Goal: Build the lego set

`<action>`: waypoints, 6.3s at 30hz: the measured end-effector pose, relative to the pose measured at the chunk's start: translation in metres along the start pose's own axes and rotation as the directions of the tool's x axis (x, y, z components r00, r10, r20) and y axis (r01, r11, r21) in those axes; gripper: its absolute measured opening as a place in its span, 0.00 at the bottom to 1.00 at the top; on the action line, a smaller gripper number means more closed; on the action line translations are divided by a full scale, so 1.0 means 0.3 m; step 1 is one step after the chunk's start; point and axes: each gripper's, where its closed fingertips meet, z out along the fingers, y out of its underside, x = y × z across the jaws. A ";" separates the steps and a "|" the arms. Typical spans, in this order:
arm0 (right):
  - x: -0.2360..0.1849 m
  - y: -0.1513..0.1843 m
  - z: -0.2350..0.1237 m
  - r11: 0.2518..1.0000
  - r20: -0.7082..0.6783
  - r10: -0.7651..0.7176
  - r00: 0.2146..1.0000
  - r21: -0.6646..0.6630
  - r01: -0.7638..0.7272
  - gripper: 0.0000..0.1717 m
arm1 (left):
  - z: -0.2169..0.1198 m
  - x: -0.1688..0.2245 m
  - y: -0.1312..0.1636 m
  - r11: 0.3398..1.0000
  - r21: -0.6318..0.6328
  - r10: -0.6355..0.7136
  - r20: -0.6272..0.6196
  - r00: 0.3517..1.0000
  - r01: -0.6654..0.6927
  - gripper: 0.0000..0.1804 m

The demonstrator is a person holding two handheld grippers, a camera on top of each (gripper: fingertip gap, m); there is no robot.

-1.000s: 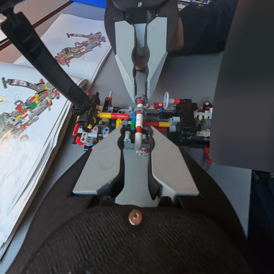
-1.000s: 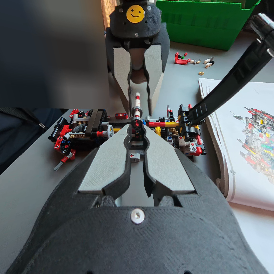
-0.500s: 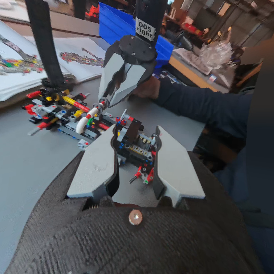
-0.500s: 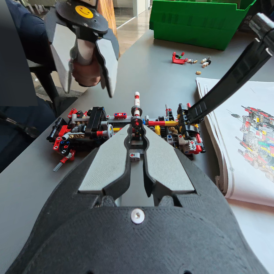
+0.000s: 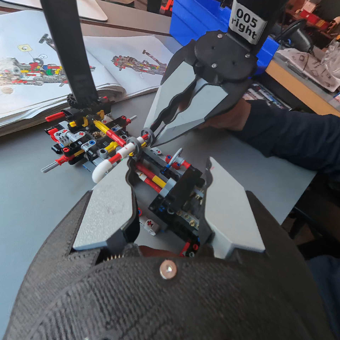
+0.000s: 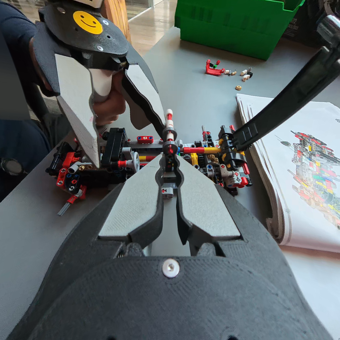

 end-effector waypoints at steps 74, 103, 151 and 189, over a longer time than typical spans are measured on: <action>0.010 -0.018 0.061 0.999 -0.014 -0.029 0.999 -0.023 0.029 0.06 | -0.032 -0.036 0.038 0.958 -0.069 0.276 -0.019 0.961 -0.277 0.51; 0.027 -0.023 0.074 0.998 -0.034 0.050 0.998 -0.023 -0.051 0.06 | -0.026 -0.037 0.055 0.912 -0.129 0.388 -0.043 0.921 -0.390 0.58; 0.044 -0.018 0.077 0.997 -0.065 0.065 0.996 -0.041 -0.068 0.06 | -0.009 -0.044 0.060 0.872 -0.222 0.446 -0.010 0.895 -0.437 0.57; 0.048 -0.041 0.054 0.998 -0.119 0.057 0.991 0.031 -0.054 0.08 | -0.046 -0.088 0.006 0.940 -0.155 0.314 0.051 0.948 -0.303 0.27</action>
